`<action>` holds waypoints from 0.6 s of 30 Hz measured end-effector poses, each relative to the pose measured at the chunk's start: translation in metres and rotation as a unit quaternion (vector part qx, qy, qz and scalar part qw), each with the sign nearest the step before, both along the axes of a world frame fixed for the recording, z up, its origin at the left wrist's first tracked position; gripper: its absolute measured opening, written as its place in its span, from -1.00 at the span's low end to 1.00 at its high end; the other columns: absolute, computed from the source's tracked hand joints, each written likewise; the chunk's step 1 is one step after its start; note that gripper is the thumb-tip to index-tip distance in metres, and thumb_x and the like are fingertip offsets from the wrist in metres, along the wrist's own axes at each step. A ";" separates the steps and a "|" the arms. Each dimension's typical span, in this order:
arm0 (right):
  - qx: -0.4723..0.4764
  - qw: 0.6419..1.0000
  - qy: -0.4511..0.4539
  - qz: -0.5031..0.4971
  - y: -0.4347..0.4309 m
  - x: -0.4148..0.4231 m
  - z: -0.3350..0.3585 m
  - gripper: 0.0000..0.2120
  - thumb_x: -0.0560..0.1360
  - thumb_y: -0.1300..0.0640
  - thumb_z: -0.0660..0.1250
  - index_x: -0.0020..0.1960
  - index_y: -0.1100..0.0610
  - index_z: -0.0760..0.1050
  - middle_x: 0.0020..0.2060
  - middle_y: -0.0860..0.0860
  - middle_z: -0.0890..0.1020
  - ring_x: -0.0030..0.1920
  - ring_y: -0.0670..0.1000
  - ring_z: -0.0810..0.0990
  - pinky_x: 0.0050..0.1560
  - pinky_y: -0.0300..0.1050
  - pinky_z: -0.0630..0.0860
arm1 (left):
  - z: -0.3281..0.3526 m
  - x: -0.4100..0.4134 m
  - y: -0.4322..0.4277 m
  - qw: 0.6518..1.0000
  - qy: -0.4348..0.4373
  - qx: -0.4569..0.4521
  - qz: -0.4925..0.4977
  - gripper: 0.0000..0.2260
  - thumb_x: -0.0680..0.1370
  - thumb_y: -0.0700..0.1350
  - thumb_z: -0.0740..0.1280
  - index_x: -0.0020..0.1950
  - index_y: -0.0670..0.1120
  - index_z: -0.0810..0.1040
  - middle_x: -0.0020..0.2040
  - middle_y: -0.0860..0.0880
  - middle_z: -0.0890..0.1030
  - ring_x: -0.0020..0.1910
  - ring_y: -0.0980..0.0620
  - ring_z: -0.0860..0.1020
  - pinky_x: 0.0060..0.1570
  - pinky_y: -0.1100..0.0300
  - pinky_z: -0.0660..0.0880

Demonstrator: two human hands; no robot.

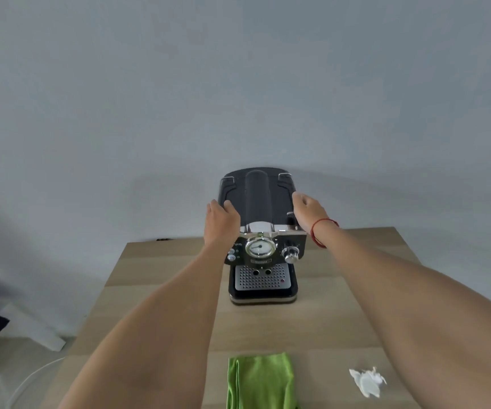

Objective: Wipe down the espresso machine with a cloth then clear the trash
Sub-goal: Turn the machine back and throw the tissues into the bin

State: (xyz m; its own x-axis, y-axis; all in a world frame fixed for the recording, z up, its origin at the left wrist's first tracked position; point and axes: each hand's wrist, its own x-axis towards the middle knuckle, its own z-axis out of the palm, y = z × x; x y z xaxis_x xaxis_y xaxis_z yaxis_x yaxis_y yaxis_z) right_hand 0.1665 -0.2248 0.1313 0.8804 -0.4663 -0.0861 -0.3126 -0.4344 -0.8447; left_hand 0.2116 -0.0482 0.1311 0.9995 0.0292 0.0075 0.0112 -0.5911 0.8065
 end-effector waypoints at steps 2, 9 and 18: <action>-0.001 1.000 0.005 -0.024 -0.003 -0.026 0.000 -0.61 0.64 -0.05 -0.08 -0.33 0.01 0.21 -0.39 -0.05 0.31 -0.37 -0.04 0.32 -0.38 -0.21 0.20 | 0.003 -0.015 -0.002 0.998 -0.038 0.040 -0.021 -0.52 0.63 0.00 -0.01 0.43 -0.29 0.25 0.45 -0.23 0.30 0.44 -0.19 0.28 0.43 -0.10 0.23; -0.029 0.997 0.059 -0.027 -0.050 -0.112 -0.006 -0.60 0.56 -0.20 0.03 -0.04 0.06 0.48 -0.06 0.09 0.52 0.13 0.05 0.46 0.14 -0.05 0.33 | 0.016 -0.094 -0.043 0.974 -0.167 0.092 -0.123 -0.59 0.67 -0.04 0.00 0.45 -0.20 0.28 0.50 -0.10 0.28 0.53 -0.03 0.13 0.52 0.06 -0.01; -0.071 0.982 0.170 -0.046 -0.110 -0.218 -0.070 -0.56 0.62 0.07 0.12 0.42 0.26 0.34 0.41 0.19 0.40 0.41 0.16 0.37 0.37 -0.07 0.28 | -0.055 -0.200 -0.139 0.955 -0.110 0.155 -0.226 -0.79 0.59 -0.16 0.14 0.12 -0.24 0.47 0.14 -0.18 0.51 0.18 -0.18 0.46 0.10 0.01 0.36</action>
